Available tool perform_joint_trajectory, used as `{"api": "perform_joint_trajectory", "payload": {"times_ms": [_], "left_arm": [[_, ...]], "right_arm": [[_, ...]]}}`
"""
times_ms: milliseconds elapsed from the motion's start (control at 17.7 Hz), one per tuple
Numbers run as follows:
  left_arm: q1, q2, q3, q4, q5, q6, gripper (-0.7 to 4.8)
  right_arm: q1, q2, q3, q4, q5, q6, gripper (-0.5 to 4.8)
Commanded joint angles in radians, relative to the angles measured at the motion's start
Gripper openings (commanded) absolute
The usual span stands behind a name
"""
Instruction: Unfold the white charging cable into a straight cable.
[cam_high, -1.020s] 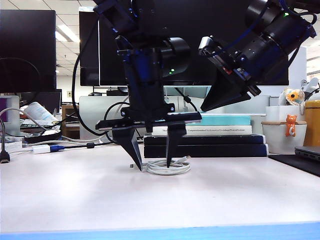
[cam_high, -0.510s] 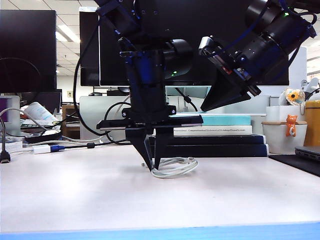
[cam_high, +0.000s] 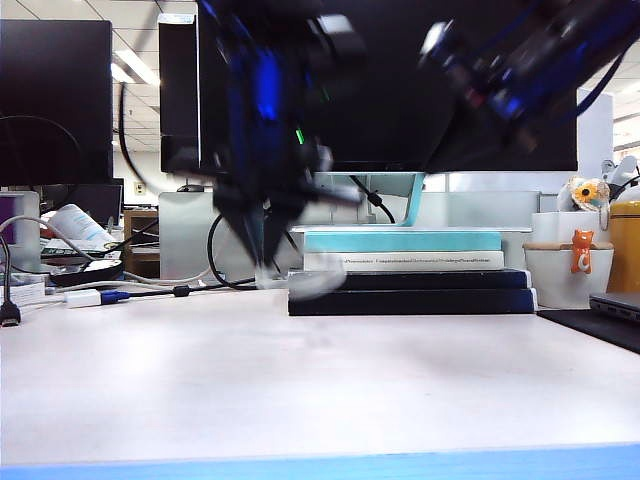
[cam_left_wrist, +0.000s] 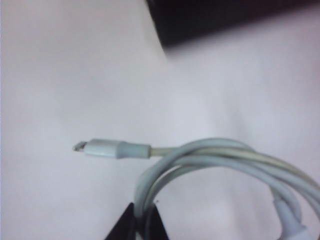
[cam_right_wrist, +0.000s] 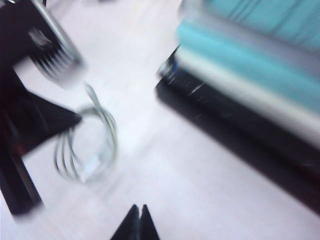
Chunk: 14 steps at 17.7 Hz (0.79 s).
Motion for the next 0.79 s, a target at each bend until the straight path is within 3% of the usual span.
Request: {"api": "perform_joint_trajectory", "payload": {"times_ms": [57, 227, 510, 566, 680, 793], "left_arm": [[0.005, -0.076, 0.004, 0.084, -0.041, 0.185, -0.06], [0.008, -0.176, -0.012, 0.194, -0.031, 0.276, -0.06], [0.021, -0.373, -0.150, 0.430, 0.092, 0.429, -0.06], [0.021, -0.395, -0.174, 0.455, 0.146, 0.454, -0.06], [0.021, -0.455, -0.256, 0.539, 0.359, 0.537, -0.06], [0.021, -0.487, -0.309, 0.578, 0.443, 0.584, -0.05]], "right_arm": [[-0.021, -0.087, 0.004, -0.035, -0.009, 0.030, 0.00], [-0.022, -0.187, 0.004, -0.081, -0.012, 0.029, 0.00], [-0.022, -0.390, 0.004, -0.093, -0.092, 0.068, 0.00], [-0.022, -0.413, 0.004, -0.093, -0.103, 0.082, 0.00], [-0.021, -0.457, 0.004, -0.093, -0.179, 0.085, 0.00], [-0.021, -0.476, 0.004, -0.093, -0.190, 0.086, 0.00]]}}
